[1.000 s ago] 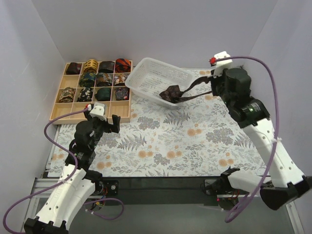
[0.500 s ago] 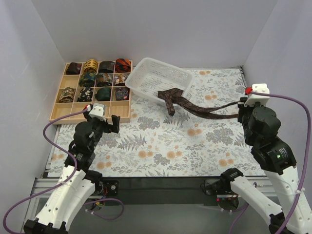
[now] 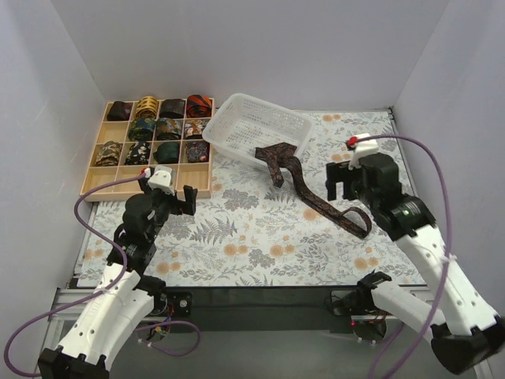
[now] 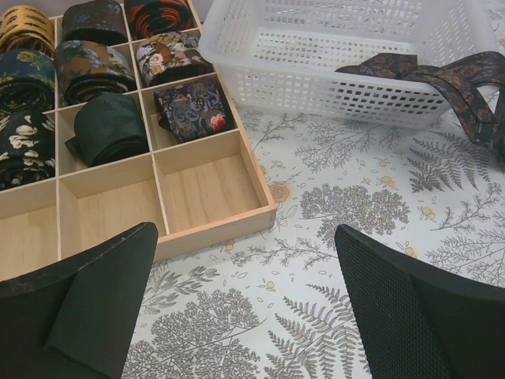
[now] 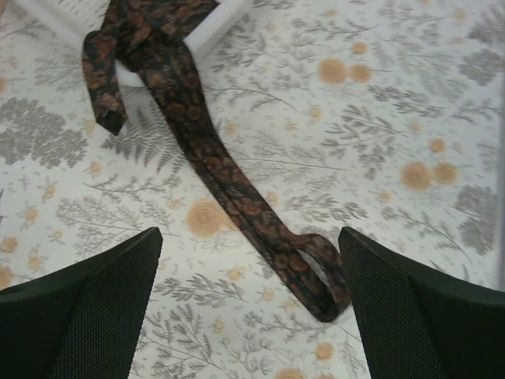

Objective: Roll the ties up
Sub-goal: Move the tie to the center of the board

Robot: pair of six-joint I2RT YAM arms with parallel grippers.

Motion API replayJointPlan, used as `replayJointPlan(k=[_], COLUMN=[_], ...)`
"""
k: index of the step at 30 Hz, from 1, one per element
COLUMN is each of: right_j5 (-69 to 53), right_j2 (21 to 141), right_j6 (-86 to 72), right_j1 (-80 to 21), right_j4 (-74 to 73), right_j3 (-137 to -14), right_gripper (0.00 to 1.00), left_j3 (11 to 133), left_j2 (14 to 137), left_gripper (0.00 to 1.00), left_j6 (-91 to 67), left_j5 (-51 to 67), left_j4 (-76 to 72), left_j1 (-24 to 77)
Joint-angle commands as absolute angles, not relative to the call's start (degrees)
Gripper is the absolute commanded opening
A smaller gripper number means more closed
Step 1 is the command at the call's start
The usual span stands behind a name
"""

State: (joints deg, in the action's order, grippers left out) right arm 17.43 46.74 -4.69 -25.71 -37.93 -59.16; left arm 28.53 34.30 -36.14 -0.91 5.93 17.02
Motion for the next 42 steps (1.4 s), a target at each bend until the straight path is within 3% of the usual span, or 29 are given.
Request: replayJointPlan(k=[1, 4, 11, 23, 26, 29, 30, 34, 35, 42], right_j5=[3.00, -4.28, -16.95, -25.66, -27.59, -29.17, -29.53, -27.87, -26.73, -15.57], right_j2=[54.56, 63.26, 79.26, 95.00, 97.29, 98.00, 97.39, 92.65, 91.59, 77.11], right_j6=[-3.35, 2.27, 6.59, 9.23, 9.75, 9.93, 9.93, 9.76, 9.84, 7.39], right_j1=[-25.58, -24.70, -18.90, -16.79, -16.61, -16.61, -16.70, -16.52, -16.26, -14.16], right_j4=[-22.99, -14.28, 2.71, 14.15, 14.94, 15.12, 15.03, 14.68, 14.33, 6.17], right_j3=[-56.52, -54.41, -51.33, -54.84, -55.90, -56.16, -56.08, -53.09, -51.69, -46.94], right_gripper=[0.84, 0.89, 0.92, 0.87, 0.76, 0.58, 0.43, 0.05, 0.01, 0.01], left_j3=[28.21, 28.30, 28.21, 28.30, 28.30, 28.39, 28.39, 28.48, 28.48, 28.48], left_j2=[34.63, 35.24, 35.86, 36.65, 36.83, 36.91, 36.91, 36.83, 36.83, 36.30], left_gripper=[0.88, 0.88, 0.88, 0.88, 0.88, 0.88, 0.88, 0.89, 0.88, 0.88], left_j6=[-36.30, -36.21, -35.95, -35.51, -35.42, -35.33, -35.33, -35.24, -35.24, -35.24], left_j5=[-0.09, -0.09, 1.58, 1.76, 1.85, 1.76, 1.76, 1.93, 1.93, 1.85], left_j4=[5.36, 5.62, 5.62, 5.45, 5.45, 5.54, 5.54, 5.54, 5.54, 5.54], left_j1=[17.23, 17.31, 17.31, 17.23, 17.23, 17.31, 17.31, 17.31, 17.31, 17.23])
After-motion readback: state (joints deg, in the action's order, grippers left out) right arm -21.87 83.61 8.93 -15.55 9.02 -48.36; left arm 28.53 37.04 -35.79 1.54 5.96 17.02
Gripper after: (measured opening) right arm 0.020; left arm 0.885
